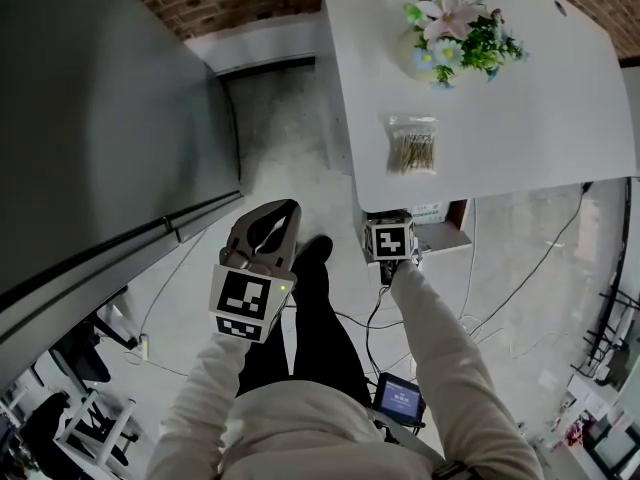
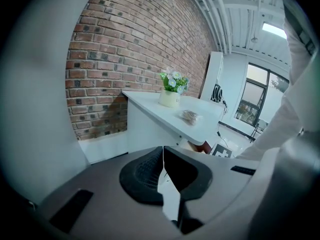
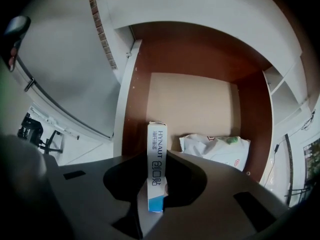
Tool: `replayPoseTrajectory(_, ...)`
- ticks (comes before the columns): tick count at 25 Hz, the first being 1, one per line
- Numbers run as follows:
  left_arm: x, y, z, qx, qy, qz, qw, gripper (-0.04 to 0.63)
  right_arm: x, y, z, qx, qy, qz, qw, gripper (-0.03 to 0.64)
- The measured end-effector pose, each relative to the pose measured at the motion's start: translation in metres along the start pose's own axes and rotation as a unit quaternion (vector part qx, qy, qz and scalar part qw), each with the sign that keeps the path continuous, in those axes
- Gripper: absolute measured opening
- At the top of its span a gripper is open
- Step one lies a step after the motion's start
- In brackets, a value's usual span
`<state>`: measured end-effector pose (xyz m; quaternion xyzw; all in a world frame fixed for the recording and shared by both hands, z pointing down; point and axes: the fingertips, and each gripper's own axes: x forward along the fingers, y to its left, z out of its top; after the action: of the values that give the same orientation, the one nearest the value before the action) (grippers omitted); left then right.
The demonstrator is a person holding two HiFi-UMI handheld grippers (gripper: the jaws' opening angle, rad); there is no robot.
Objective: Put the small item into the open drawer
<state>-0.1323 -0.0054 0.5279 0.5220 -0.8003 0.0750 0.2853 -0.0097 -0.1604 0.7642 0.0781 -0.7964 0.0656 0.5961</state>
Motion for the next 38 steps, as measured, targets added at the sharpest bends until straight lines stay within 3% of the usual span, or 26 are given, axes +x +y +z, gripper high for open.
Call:
replayPoseTrajectory(26, -0.002, 0.009, -0.011, -0.017, 0.006, 0.01, 0.9998, 0.021, 0.009, 0.005, 0.005, -0.019, 0.013, -0.005, 1.0, 0.106)
replayPoseTrajectory(38, 0.002, -0.006, -0.013, -0.009, 0.008, -0.003, 0.9999, 0.021, -0.012, -0.001, -0.006, 0.019, 0.003, -0.006, 1.0, 0.13)
